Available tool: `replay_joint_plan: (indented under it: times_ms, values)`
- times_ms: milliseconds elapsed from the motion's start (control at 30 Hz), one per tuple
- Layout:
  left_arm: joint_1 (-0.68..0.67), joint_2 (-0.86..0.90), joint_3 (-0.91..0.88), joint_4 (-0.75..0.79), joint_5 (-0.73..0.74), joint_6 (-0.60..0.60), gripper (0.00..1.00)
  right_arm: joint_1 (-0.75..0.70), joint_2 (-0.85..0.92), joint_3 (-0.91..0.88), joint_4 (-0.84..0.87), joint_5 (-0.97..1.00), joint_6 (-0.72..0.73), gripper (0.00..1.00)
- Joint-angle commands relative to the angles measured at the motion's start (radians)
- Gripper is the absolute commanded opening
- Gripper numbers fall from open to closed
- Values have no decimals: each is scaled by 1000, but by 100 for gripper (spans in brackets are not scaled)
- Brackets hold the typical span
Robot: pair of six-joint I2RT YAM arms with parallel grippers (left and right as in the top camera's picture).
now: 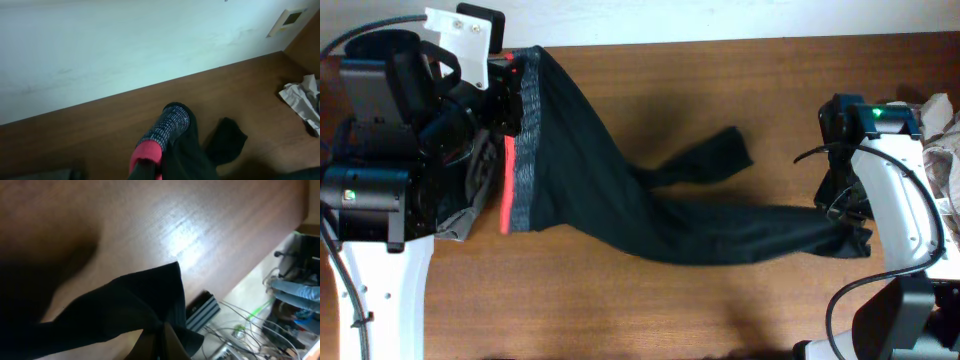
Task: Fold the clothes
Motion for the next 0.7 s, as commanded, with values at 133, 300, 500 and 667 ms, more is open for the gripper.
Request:
replay_joint_plan:
  times_ms: [133, 300, 500, 667]
  values:
    - [2, -5, 8, -31, -140, 36, 0, 6, -28, 13, 15, 5, 6, 4]
    - [2, 74, 8, -43, -153, 50, 0, 6, -28, 13, 26, 5, 6, 4]
    - [2, 172, 8, -97, -188, 50, 0, 6, -28, 13, 45, -20, -18, 30]
    - [2, 194, 8, -94, -196, 50, 0, 6, -28, 13, 161, -170, -170, 54]
